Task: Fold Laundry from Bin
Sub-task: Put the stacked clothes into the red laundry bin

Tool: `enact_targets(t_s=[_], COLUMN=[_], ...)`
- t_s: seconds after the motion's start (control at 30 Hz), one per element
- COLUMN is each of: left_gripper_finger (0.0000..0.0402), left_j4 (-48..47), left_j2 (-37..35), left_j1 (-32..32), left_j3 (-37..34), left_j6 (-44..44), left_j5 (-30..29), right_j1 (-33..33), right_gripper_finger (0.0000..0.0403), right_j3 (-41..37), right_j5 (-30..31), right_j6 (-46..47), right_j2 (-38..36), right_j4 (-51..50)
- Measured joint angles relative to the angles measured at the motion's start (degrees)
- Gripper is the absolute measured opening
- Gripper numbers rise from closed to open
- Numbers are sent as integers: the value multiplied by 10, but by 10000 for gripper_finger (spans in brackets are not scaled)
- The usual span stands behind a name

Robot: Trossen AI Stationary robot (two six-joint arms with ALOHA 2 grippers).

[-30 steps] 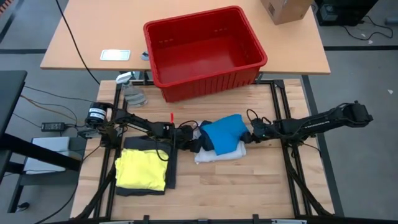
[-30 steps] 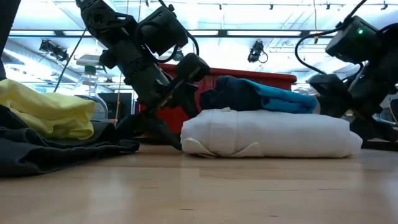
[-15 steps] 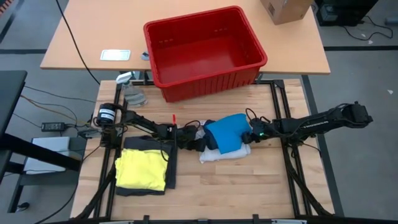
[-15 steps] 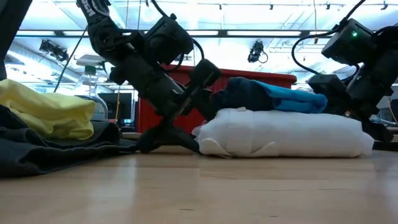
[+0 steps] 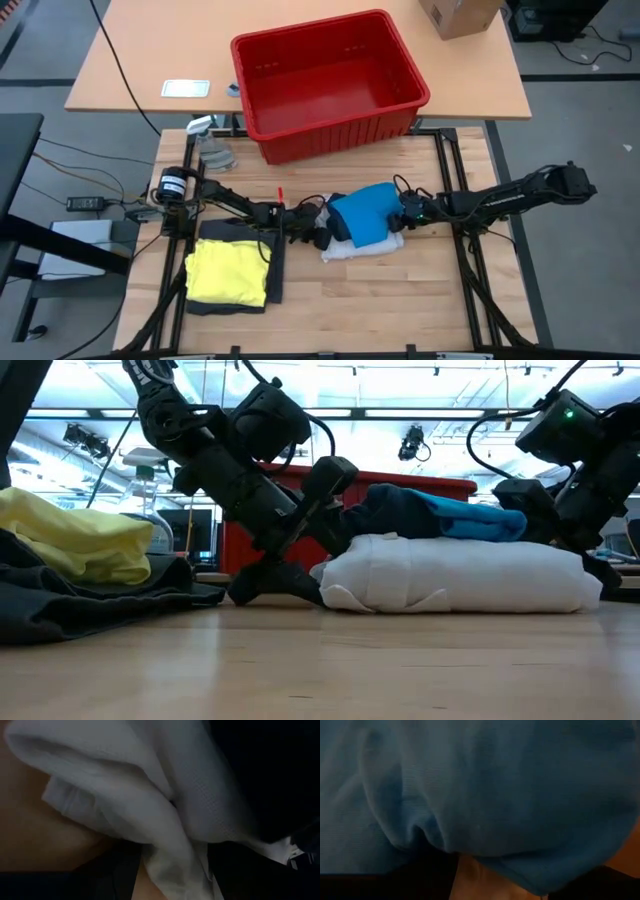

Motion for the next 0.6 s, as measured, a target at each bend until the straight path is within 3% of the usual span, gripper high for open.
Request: enact_targets(t_s=[0.17,0.4,0.6], left_gripper_finger=[231,229,192], left_j4=[1,1,1], left_j2=[0,0,1], left_j1=[0,0,-4], left_j3=[0,0,0], left_j6=[0,1,27], left_j5=[-6,-32,-58], right_j1=[0,0,2], right_gripper_finger=[256,256,251], right_j3=[-1,-1,0], right_j5=[0,-10,-18], right_j6=[-10,-48,-75], right_j2=[14,88,157], right_j4=[28,139,241])
